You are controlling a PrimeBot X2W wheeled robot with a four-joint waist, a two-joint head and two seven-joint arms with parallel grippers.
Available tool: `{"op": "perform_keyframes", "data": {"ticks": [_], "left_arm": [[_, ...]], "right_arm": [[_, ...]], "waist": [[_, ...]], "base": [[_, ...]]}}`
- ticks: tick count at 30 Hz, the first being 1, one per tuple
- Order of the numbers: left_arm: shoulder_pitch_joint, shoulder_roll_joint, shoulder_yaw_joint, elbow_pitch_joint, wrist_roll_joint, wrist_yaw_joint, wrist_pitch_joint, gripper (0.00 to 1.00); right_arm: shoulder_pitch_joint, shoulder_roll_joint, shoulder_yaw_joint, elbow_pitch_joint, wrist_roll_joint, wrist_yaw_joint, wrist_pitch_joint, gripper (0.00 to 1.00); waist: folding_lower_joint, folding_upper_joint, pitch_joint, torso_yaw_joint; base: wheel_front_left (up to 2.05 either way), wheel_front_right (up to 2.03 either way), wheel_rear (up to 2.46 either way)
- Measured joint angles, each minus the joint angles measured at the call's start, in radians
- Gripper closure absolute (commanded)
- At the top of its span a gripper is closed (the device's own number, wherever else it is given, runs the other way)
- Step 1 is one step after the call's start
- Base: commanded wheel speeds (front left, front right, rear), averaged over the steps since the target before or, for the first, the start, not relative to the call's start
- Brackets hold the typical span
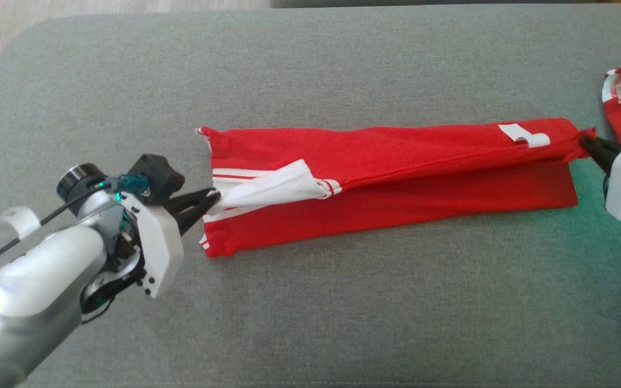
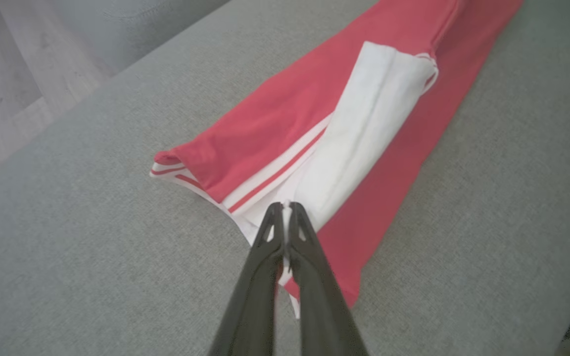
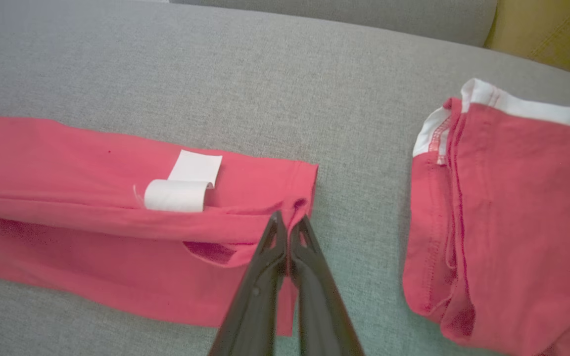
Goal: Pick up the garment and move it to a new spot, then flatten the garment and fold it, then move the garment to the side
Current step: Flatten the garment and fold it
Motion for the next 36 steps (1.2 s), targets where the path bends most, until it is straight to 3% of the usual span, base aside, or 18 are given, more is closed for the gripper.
{"op": "perform_keyframes", "data": {"ticks": [16, 17, 18, 19, 26, 31, 36], "left_arm": [[0.015, -0.005, -0.056, 0.035, -0.014, 0.000, 0.040, 1.00], [0.021, -0.007, -0.058, 0.039, -0.014, 0.000, 0.038, 1.00], [0.024, -0.010, -0.060, 0.044, -0.014, 0.000, 0.038, 0.55], [0.025, -0.015, -0.060, 0.050, -0.014, 0.000, 0.038, 0.00], [0.042, -0.025, -0.041, 0.077, -0.035, 0.047, -0.007, 0.00], [0.061, -0.028, 0.058, 0.082, -0.078, 0.157, -0.124, 0.00], [0.089, -0.050, 0.196, 0.051, -0.114, 0.280, -0.286, 0.00]], "right_arm": [[0.059, -0.020, 0.010, -0.056, 0.031, 0.000, 0.110, 1.00], [0.062, -0.020, 0.010, -0.058, 0.030, 0.000, 0.111, 0.21], [0.063, -0.019, 0.007, -0.058, 0.029, 0.000, 0.112, 0.00], [0.063, -0.018, 0.002, -0.058, 0.028, 0.000, 0.112, 0.00], [0.064, -0.012, -0.055, -0.060, 0.024, 0.000, 0.117, 0.00], [0.064, 0.014, -0.131, -0.110, 0.041, 0.000, 0.078, 0.00], [0.064, 0.083, -0.243, -0.175, 0.038, 0.000, -0.042, 0.00]], "waist": [[0.0000, 0.0000, 0.004, -0.029], [0.0000, 0.0000, 0.003, -0.031], [0.0000, 0.0000, 0.001, -0.032], [0.0000, 0.0000, -0.001, -0.033], [0.0000, 0.0000, -0.030, -0.047], [0.0000, 0.0000, -0.059, -0.062], [0.0000, 0.0000, -0.080, -0.081]], "base": [[0.00, 0.00, 0.00], [0.00, 0.00, 0.00], [0.00, 0.00, 0.00], [0.00, 0.00, 0.00], [0.00, 0.00, 0.00], [0.00, 0.00, 0.00], [0.00, 0.00, 0.00]]}}
